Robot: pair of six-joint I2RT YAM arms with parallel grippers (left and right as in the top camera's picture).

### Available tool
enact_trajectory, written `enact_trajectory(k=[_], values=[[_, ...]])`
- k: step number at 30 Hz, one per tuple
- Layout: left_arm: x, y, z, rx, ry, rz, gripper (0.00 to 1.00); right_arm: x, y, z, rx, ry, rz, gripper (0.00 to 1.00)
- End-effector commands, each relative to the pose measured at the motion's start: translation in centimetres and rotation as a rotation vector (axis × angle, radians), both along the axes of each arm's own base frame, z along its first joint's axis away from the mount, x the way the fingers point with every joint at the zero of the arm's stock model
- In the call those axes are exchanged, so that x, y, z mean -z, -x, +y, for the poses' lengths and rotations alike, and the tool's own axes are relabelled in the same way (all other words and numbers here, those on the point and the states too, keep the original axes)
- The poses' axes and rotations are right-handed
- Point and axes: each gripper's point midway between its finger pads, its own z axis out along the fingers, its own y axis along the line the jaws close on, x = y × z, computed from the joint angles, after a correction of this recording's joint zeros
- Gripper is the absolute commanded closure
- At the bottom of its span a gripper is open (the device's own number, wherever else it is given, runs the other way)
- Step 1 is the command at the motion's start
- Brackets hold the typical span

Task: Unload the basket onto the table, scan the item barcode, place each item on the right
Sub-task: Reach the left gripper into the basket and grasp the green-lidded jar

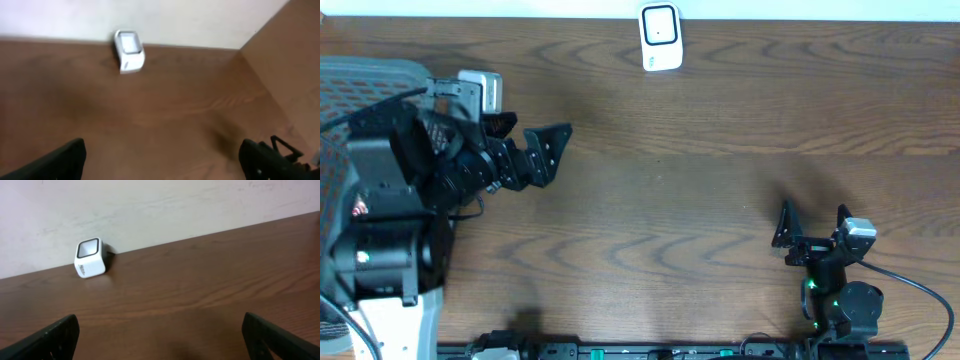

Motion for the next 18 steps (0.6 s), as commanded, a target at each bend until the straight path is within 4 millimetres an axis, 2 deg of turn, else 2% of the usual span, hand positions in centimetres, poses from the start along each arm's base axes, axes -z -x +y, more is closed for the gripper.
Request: enact_trajectory(k=[1,5,8,10,13,16,18], values=[[-4.1,0.1,2.8,-0.128,-0.029,-0.052,0.02,0.1,0.0,-0.4,0.018,-0.008,0.001,0.01],[-5.2,0.5,9.4,-0.449,-0.111,0.051,0.02,0.1,0.0,-0.4,0.018,-0.008,0.001,0.01],[-5.5,2.3,15.3,-0.758,-0.103,0.163,0.02,0.1,0.0,-0.4,0.018,-0.008,0.001,0.01],[-5.5,3.5,18.1,-0.903,-0.074,0.211,0.02,0.1,0.0,-0.4,0.018,-0.008,0.001,0.01],[-4.7,5.3,22.0,-1.103,-0.031,0.278,0.02,0.1,0.0,-0.4,0.018,-0.008,0.001,0.01],[-3.0,8.8,26.4,-1.381,-0.028,0.383,0.02,0.1,0.0,-0.4,0.018,-0.008,0.001,0.01],[-2.2,10.7,28.3,-1.51,-0.058,0.439,0.02,0.1,0.0,-0.4,0.018,-0.008,0.001,0.01]])
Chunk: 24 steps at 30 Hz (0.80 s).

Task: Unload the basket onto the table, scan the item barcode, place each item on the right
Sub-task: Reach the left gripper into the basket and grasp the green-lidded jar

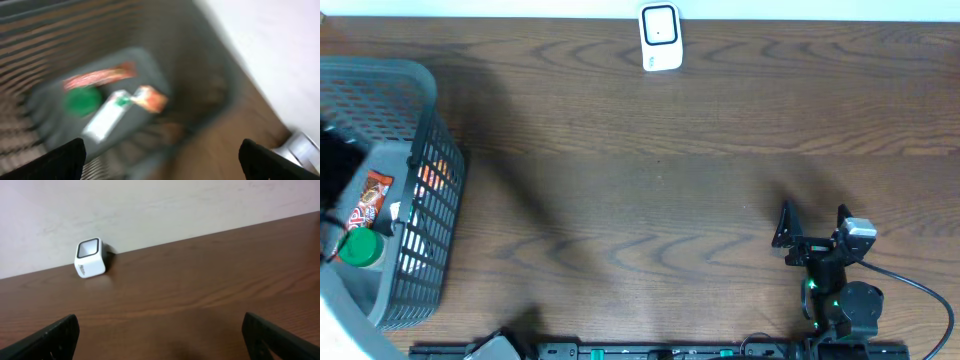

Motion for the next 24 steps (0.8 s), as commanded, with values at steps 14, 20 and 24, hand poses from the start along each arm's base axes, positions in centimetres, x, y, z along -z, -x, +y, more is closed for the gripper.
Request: enact_trajectory(k=[14,20,24], values=[[11.2,1.5,7.0,-0.392,0.221,0.409,0.02,0.1,0.0,-0.4,0.018,-0.008,0.002,0.01],[17.2,0.2,8.2,-0.383,0.279,0.509,0.02,0.1,0.0,-0.4,0.018,-0.007,0.002,0.01],[20.7,0.4,8.2,-0.383,0.3,0.542,0.02,0.1,0.0,-0.4,0.018,-0.008,0.002,0.01]])
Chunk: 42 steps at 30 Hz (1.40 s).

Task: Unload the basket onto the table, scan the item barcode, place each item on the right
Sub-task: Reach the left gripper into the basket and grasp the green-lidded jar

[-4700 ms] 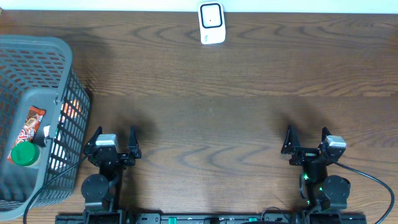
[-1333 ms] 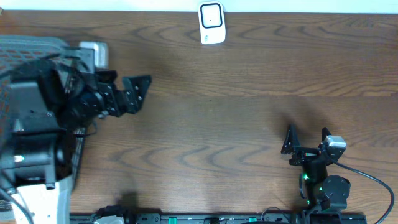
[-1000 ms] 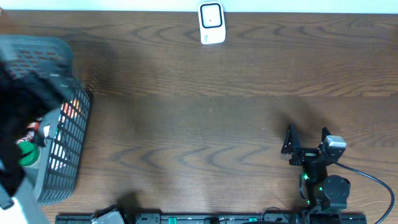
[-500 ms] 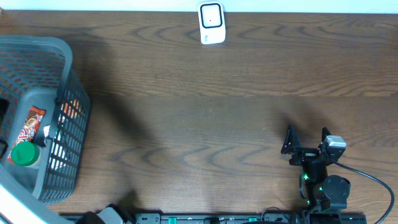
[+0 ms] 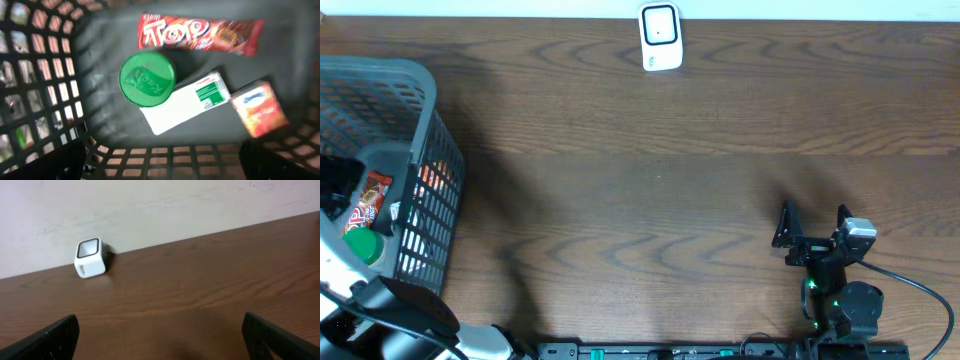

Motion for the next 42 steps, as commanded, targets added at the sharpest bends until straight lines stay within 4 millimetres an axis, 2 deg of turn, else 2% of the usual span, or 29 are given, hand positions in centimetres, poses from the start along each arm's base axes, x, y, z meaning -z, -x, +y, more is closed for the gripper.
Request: enact_trajectory(k=[1,5,11,24,34,42], values=[[2.7,0.9,-0.1,-0.018,0.017,0.041,0.02,0.1,0.0,-0.4,0.018,-0.008,0.001,0.01],[5.6,2.2,0.2,-0.051,0.041,0.065,0.02,0.1,0.0,-0.4,0.018,-0.007,0.001,0.01],[7.4,3.5,1.1,-0.085,0.047,0.071,0.02,0.1,0.0,-0.4,0.018,-0.008,0.001,0.01],[11.5,3.6,1.7,-0.1,0.02,0.043,0.02,0.1,0.0,-0.4,0.019,-0.008,0.001,0.01],[12.5,3.2,2.7,-0.099,-0.012,0.02,0.02,0.1,0.0,-0.4,0.019,-0.008,0.001,0.01],[14.4,4.2,3.4,-0.135,0.026,0.056,0.02,0.1,0.0,-0.4,0.018,-0.008,0.001,0.01]])
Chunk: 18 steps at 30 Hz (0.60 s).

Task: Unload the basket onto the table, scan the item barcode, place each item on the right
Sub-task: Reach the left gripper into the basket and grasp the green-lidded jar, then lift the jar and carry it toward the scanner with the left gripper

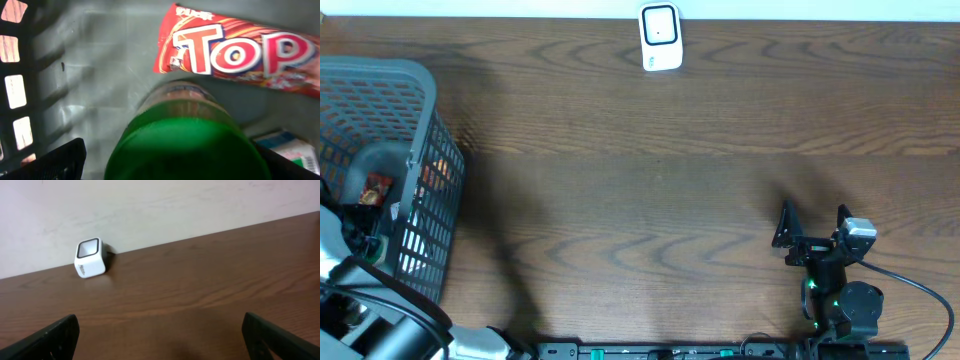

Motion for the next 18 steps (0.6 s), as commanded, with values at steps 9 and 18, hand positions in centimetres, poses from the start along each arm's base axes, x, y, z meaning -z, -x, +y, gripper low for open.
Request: enact_trajectory(k=[9,18], values=[[2.8,1.6,0.7,-0.034,0.056,0.061,0.02,0.1,0.0,-0.4,0.018,-0.008,0.002,0.01],[3.0,1.4,0.0,-0.029,0.092,0.047,0.3,0.1,0.0,-0.4,0.018,-0.008,0.002,0.01]])
